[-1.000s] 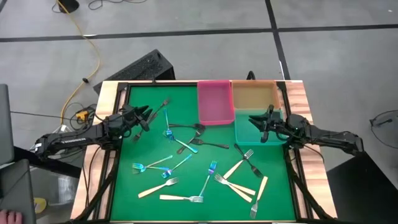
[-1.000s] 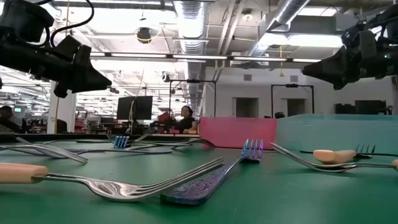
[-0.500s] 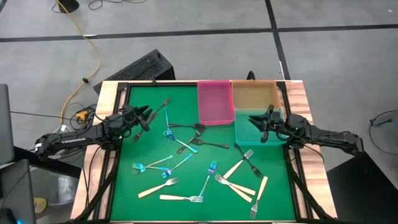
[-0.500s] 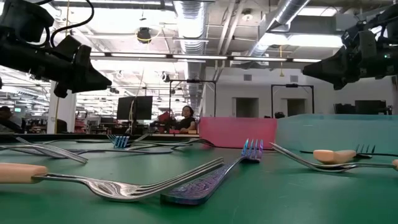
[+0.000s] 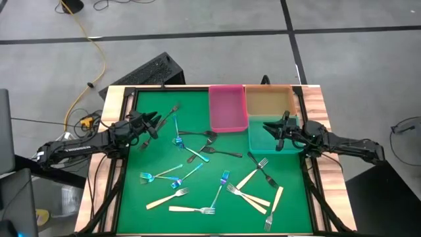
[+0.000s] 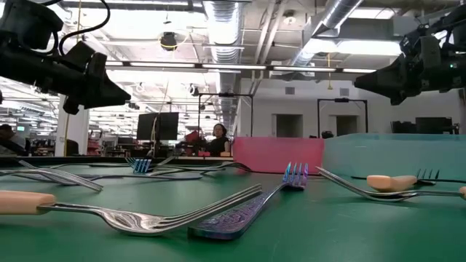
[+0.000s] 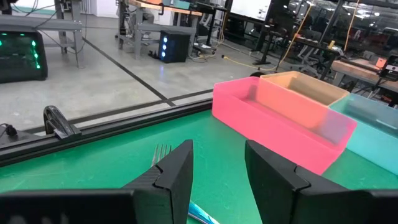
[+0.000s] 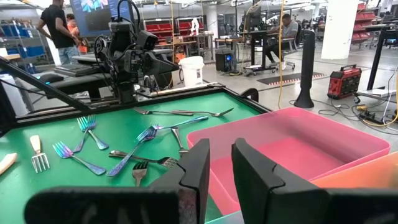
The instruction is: Sort silverware by color (type)
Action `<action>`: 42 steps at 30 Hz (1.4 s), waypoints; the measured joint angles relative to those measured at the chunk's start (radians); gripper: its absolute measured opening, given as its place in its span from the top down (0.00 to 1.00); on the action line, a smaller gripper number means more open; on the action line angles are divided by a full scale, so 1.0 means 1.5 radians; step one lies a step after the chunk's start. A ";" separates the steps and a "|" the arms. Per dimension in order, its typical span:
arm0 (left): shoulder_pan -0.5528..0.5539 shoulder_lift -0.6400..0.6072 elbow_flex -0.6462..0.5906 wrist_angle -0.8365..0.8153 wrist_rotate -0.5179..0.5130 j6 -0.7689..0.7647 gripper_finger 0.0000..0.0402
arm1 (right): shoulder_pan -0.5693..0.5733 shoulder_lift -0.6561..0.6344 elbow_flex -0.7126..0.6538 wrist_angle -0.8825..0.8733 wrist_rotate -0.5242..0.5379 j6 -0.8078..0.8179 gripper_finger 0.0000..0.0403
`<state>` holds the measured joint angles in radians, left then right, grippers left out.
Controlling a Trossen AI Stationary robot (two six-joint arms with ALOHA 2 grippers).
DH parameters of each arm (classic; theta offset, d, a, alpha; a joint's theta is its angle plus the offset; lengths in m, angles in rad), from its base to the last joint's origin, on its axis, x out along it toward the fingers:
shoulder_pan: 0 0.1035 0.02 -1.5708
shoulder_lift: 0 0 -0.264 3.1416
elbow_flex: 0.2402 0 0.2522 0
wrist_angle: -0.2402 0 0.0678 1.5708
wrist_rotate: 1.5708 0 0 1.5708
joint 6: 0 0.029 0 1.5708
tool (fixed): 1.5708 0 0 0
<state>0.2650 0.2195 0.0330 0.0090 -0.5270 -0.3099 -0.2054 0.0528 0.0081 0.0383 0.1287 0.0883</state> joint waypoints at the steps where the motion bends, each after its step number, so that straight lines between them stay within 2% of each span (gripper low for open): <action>1: 0.000 0.000 0.000 0.000 0.000 0.000 0.68 | 0.000 0.000 0.000 0.000 0.000 0.000 0.77; 16: 0.000 0.000 0.000 0.002 0.000 -0.001 0.68 | 0.000 0.000 0.000 0.000 0.000 -0.002 0.77; 23: 0.000 0.000 0.000 0.008 0.017 -0.060 0.68 | 0.000 0.000 0.000 0.000 0.000 -0.002 0.77; 29: 0.000 0.001 0.000 0.003 0.031 -0.064 0.68 | 0.000 0.000 0.000 0.000 0.000 -0.028 0.77; 32: 0.000 0.001 0.000 0.009 0.045 -0.074 0.68 | 0.001 0.000 0.000 0.004 0.000 0.022 0.77; 35: 0.000 0.001 -0.001 0.043 0.102 -0.141 0.68 | 0.001 0.000 0.000 0.007 0.001 0.108 0.77; 38: 0.000 0.001 -0.001 0.128 0.152 -0.250 0.68 | 0.000 0.000 0.000 0.022 0.003 0.192 0.77; 42: 0.000 0.001 -0.001 0.268 0.145 -0.401 0.68 | 0.000 0.000 0.000 0.078 0.003 0.283 0.77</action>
<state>0.2653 0.2207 0.0319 0.4110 -0.3098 -0.9122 -0.2054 0.0529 0.0082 0.1552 0.1337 0.5135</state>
